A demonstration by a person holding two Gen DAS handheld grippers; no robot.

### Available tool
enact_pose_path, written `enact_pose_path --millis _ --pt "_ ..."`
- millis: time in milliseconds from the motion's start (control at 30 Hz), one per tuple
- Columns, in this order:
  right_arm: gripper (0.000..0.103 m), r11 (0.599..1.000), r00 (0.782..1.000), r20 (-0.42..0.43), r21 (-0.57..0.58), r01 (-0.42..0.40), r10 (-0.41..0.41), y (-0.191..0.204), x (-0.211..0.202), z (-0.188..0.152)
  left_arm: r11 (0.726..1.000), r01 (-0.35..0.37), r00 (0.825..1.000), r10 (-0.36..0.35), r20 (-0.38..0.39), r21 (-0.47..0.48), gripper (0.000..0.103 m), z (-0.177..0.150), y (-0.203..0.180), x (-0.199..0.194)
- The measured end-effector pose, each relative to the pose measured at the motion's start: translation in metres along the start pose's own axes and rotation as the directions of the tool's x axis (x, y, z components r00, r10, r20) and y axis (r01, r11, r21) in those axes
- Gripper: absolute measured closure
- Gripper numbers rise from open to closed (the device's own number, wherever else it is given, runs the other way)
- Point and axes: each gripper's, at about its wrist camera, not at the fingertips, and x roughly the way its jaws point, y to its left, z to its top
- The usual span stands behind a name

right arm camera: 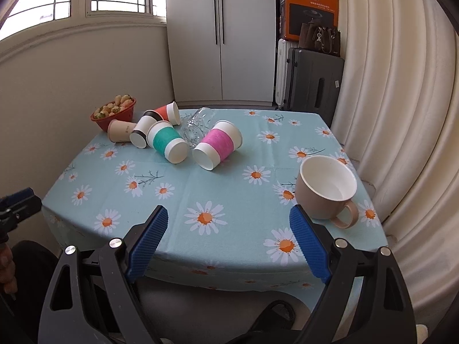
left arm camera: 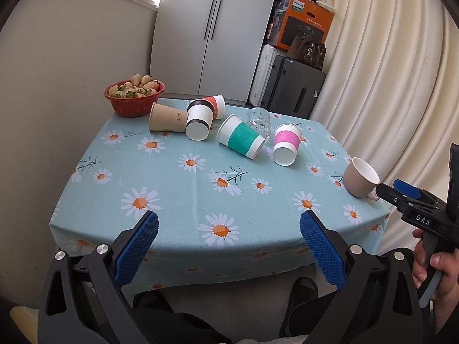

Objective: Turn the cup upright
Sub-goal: 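Reach the right gripper to the pink-banded cup and close on its side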

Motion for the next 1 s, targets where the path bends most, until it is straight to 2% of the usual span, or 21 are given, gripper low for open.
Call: enact_pose_path --millis 100,233,333,433,567,733,800,933,1000 --pt "0.017 0.996 0.998 -0.014 0.063 -0.068 0.069 -0.009 0.009 0.010 0.998 0.043 0.999 -0.043 -0.002 -0.040 0.006 0.006 0.008 0.003" --pt "0.017 0.988 0.993 -0.023 0.103 -0.114 0.117 -0.009 0.035 0.031 0.994 0.077 0.997 -0.076 0.015 -0.073 0.006 0.023 0.014 0.017" --pt "0.017 0.964 0.978 -0.054 0.184 -0.190 0.203 -0.014 0.070 0.052 0.992 0.098 0.995 -0.096 0.030 -0.082 0.006 0.040 0.014 0.034" --pt "0.017 0.938 0.960 -0.099 0.259 -0.230 0.262 -0.019 0.110 0.071 0.989 0.121 0.993 -0.120 0.015 -0.082 0.006 0.055 0.012 0.057" --pt "0.017 0.911 0.943 -0.150 0.338 -0.235 0.299 -0.030 0.159 0.091 0.979 0.174 0.984 -0.178 -0.029 -0.102 0.006 0.072 0.015 0.090" --pt "0.018 0.865 0.900 -0.233 0.441 -0.241 0.369 -0.040 0.221 0.103 0.972 0.205 0.969 -0.218 -0.113 -0.115 0.007 0.084 0.016 0.130" --pt "0.018 0.860 0.892 -0.254 0.456 -0.230 0.374 -0.042 0.236 0.105 0.967 0.222 0.960 -0.240 -0.142 -0.128 0.007 0.088 0.017 0.143" --pt "0.024 0.846 0.872 -0.292 0.488 -0.217 0.393 -0.045 0.261 0.107 0.964 0.237 0.948 -0.257 -0.189 -0.121 0.007 0.093 0.014 0.167" --pt "0.030 0.839 0.862 -0.308 0.501 -0.212 0.402 -0.047 0.271 0.105 0.965 0.238 0.943 -0.256 -0.211 -0.109 0.007 0.093 0.013 0.177"
